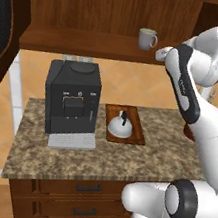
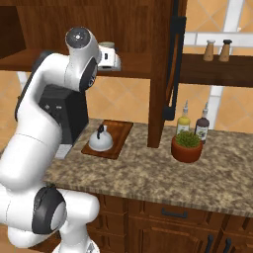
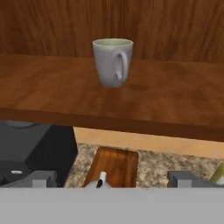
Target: Pick the kettle from the counter and place it on the tray. Then pick the mug from the cabinet and place it on the tray. Then close the cabinet doors.
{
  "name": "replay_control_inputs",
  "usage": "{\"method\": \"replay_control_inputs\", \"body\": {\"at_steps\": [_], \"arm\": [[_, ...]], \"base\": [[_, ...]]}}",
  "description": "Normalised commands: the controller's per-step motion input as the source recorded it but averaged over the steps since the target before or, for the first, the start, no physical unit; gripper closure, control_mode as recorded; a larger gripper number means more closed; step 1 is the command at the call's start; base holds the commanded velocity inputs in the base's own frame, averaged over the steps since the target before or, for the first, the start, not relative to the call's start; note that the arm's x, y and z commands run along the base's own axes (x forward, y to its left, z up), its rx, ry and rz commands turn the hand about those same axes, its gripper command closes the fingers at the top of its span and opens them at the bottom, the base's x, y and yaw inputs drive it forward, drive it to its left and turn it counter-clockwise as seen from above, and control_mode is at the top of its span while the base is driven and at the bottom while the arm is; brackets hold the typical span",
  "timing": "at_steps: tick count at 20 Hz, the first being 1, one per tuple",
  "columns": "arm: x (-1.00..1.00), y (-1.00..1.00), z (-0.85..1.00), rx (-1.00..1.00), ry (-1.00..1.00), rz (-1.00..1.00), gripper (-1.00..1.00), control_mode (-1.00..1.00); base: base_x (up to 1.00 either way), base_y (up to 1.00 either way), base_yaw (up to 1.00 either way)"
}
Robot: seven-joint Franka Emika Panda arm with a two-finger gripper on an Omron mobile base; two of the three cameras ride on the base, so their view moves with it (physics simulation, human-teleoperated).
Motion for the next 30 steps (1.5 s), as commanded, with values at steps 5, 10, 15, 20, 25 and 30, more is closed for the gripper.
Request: {"method": "replay_control_inputs", "body": {"at_steps": [5, 10, 15, 20, 25, 30], "arm": [[0.59, -0.01, 0.2, 0.0, 0.0, 0.08, -1.0, -1.0], [0.74, 0.0, 0.0, 0.0, 0.01, 0.12, -1.0, -1.0], [0.78, 0.0, -0.01, 0.0, 0.03, 0.15, -1.0, -1.0], [0.73, 0.0, -0.12, -0.01, 0.03, 0.1, -1.0, -1.0], [0.47, -0.05, -0.04, -0.01, 0.01, 0.02, -1.0, -1.0], [0.47, 0.0, 0.0, 0.0, 0.05, 0.0, -1.0, -1.0]], "base": [[0.0, 0.0, 0.0], [0.0, 0.0, 0.0], [0.0, 0.0, 0.0], [0.0, 0.0, 0.0], [0.0, 0.0, 0.0], [0.0, 0.0, 0.0]]}}
